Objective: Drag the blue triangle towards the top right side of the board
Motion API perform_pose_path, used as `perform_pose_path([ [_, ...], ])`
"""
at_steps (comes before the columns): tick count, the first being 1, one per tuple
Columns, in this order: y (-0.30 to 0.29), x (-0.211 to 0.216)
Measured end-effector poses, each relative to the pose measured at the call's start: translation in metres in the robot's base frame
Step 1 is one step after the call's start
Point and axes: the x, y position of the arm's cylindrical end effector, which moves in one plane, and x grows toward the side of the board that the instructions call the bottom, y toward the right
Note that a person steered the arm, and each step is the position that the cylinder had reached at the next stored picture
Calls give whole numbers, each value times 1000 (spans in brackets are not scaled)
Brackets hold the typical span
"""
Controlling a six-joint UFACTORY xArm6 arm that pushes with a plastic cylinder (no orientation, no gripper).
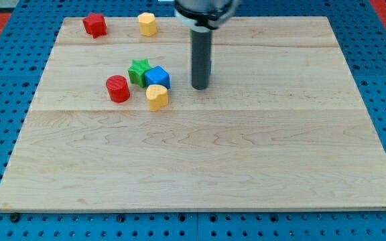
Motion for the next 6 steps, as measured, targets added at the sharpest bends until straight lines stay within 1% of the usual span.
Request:
perform_pose_path([
  [1, 15, -51],
  [2, 22, -84],
  [3, -27, -84],
  [4, -23, -99],
  [5, 33, -108],
  [6, 59, -125],
])
